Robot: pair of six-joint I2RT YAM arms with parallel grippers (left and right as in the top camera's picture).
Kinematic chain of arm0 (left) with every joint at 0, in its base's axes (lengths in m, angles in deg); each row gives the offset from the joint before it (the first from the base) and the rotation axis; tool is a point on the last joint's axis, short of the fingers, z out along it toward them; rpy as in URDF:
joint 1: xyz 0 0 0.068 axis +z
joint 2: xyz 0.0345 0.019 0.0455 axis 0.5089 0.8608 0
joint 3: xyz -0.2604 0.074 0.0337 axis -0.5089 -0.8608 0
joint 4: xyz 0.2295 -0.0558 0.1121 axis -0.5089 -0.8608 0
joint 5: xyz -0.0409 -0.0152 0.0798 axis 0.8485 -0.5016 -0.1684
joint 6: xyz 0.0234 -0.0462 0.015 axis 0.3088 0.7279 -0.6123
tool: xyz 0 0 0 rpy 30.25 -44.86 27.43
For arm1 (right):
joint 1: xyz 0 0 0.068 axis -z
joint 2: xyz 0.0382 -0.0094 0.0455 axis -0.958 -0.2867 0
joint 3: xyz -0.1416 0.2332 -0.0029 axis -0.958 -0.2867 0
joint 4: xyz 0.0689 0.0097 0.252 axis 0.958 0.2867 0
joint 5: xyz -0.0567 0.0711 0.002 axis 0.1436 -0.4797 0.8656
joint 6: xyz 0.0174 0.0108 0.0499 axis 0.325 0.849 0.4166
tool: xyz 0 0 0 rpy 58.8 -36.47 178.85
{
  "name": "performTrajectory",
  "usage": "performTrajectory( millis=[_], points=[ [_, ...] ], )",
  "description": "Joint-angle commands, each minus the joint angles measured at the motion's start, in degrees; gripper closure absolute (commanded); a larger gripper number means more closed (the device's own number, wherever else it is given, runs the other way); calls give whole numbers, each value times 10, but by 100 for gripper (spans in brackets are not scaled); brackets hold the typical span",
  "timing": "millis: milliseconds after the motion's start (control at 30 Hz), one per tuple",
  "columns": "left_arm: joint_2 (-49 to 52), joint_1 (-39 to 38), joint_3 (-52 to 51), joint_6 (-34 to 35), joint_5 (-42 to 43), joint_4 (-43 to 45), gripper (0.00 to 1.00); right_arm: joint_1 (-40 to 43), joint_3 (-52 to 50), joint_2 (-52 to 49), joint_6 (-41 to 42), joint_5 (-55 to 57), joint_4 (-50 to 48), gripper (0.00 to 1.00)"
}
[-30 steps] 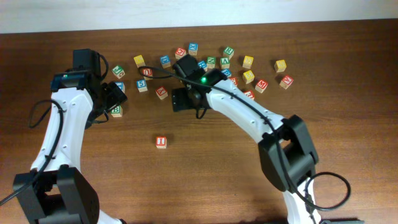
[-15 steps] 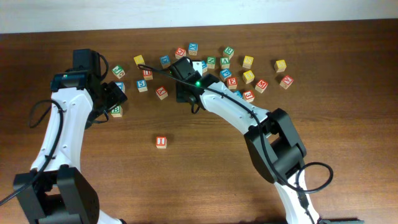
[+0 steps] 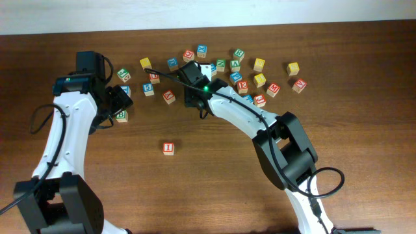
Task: Spell out ICRA
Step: 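Lower the right gripper over the yellow C block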
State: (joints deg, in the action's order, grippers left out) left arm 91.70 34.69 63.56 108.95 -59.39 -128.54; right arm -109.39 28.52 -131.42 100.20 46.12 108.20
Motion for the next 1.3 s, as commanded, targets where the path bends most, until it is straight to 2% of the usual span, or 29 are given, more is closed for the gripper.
performTrajectory(
  millis=[0,300,533,700,967,1200,1267],
  points=[
    [4,1,-2,3,-6,-1,1,1,-5,-11,3,16,0,61],
    [4,1,-2,3,-7,-1,1,1,-6,-24,3,16,-3,61],
    [4,1,-2,3,-6,-1,1,1,-6,-28,3,16,5,71],
    [4,1,-2,3,-6,-1,1,1,-6,-28,3,16,7,72],
    [4,1,-2,3,-6,-1,1,1,-6,-28,3,16,12,66],
    [4,1,-2,3,-6,-1,1,1,-6,-28,3,16,11,66],
    [4,1,-2,3,-6,-1,1,1,-6,-28,3,15,11,60]
  ],
)
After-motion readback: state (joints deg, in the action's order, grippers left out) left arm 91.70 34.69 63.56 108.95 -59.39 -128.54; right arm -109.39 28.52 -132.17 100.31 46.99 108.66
